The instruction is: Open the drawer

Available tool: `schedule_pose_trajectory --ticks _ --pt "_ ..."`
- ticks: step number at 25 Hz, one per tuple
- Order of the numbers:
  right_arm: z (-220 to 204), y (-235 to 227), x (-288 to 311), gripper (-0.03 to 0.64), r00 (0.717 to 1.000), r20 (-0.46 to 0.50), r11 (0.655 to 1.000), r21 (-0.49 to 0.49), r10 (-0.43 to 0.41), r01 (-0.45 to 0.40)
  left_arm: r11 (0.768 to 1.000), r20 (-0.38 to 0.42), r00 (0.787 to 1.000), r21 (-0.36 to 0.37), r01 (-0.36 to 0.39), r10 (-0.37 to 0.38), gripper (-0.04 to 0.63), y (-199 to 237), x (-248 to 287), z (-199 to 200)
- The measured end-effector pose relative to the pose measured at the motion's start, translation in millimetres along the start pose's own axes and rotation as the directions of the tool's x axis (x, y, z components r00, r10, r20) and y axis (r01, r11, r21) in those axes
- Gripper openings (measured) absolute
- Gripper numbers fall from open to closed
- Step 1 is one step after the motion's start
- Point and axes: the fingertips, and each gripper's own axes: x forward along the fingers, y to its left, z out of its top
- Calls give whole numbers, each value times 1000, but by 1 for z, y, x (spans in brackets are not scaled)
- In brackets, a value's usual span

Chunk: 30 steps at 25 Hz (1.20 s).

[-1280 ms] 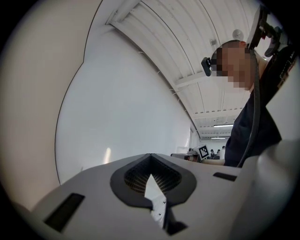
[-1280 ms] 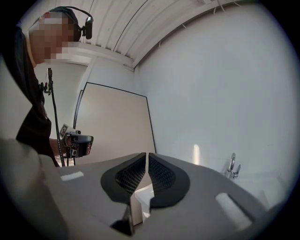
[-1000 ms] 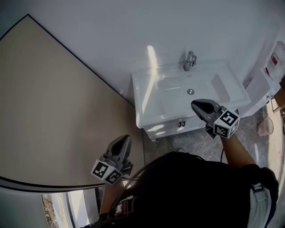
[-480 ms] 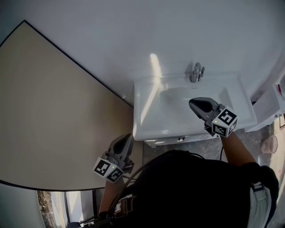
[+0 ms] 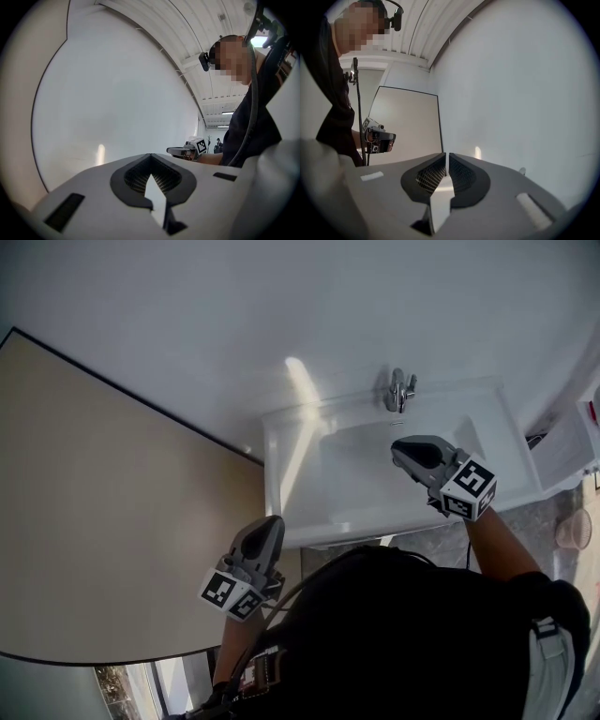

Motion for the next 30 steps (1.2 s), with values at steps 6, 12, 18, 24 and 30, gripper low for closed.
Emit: schedule_pose_trajectory --ticks 6,12,18,24,30 --pt "-10 -36 -26 8 992 -22 992 29 -125 126 993 -21 993 -12 117 -117 0 7 54 -4" --pt "-10 -43 -31 8 953 -45 954 26 -298 300 956 -25 956 -35 293 -294 0 35 86 -7" --pt "-5 -38 -27 8 872 -69 873 26 -484 486 884 -29 884 -62 464 -466 0 76 107 2" --pt "-3 -37 -16 8 785 -104 785 47 -611 617 812 -55 814 -129 569 -579 0 113 129 -7" --pt "-21 -27 -52 8 673 -155 674 54 -723 736 727 -77 727 -186 661 -682 0 100 150 -37"
